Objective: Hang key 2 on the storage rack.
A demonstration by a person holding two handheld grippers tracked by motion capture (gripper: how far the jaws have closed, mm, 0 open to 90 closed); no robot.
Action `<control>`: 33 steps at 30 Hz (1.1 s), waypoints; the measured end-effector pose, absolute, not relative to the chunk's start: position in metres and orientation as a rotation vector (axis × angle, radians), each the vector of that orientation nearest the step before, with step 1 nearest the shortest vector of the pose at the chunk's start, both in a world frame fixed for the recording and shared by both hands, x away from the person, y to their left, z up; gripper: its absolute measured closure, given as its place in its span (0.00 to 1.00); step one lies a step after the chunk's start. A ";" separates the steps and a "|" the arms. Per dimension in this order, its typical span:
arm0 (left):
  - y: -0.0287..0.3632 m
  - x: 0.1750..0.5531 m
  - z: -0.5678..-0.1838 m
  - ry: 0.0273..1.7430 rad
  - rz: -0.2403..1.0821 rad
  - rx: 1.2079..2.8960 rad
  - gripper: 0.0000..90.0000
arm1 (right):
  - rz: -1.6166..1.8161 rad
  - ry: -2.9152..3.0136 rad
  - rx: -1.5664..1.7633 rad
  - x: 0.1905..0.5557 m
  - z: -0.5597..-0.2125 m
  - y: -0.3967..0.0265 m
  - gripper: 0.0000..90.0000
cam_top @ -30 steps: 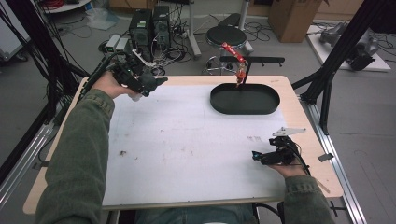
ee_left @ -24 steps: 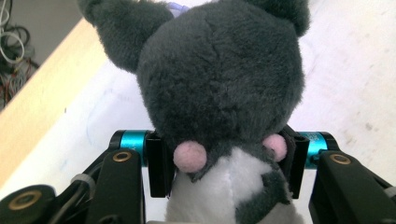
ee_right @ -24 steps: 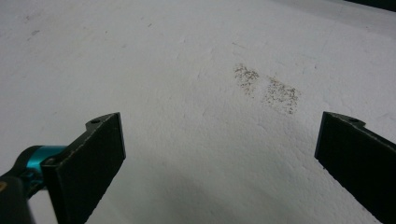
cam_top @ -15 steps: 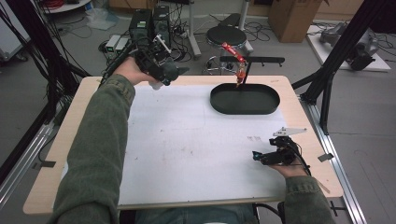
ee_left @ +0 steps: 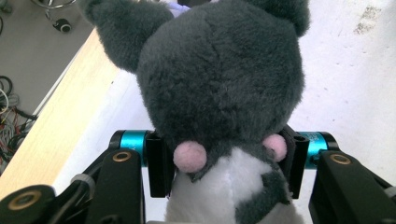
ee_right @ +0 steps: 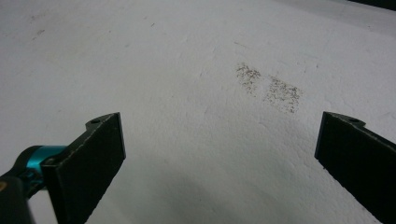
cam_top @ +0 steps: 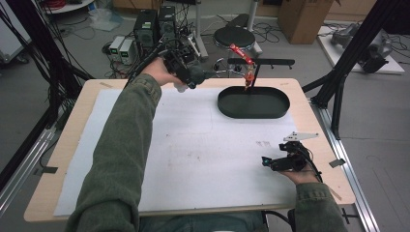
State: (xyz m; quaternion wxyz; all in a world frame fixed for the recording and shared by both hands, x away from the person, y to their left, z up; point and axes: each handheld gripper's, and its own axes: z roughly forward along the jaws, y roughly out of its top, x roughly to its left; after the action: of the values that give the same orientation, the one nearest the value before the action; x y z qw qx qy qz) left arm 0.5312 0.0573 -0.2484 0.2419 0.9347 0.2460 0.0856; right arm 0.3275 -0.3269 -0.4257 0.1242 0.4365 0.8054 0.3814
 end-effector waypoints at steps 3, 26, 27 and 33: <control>0.051 0.532 -0.246 0.658 0.241 2.555 0.56 | 1.112 2.347 1.274 0.328 -0.426 -0.327 0.01; 0.001 0.539 -0.238 0.544 0.195 2.530 0.56 | 1.103 2.356 1.265 0.326 -0.427 -0.326 0.01; -0.001 0.539 -0.239 0.542 0.195 2.526 0.56 | 1.101 2.359 1.265 0.326 -0.427 -0.326 0.01; -0.019 0.544 -0.234 0.500 0.196 2.521 0.56 | 1.097 2.367 1.268 0.327 -0.428 -0.325 0.01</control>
State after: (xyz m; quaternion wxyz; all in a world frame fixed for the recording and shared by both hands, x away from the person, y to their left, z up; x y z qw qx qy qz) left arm 0.5441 -0.0190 -0.2335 0.2783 0.9394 0.1863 0.0731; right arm 0.3273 -0.3249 -0.4280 0.1201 0.4339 0.8102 0.3754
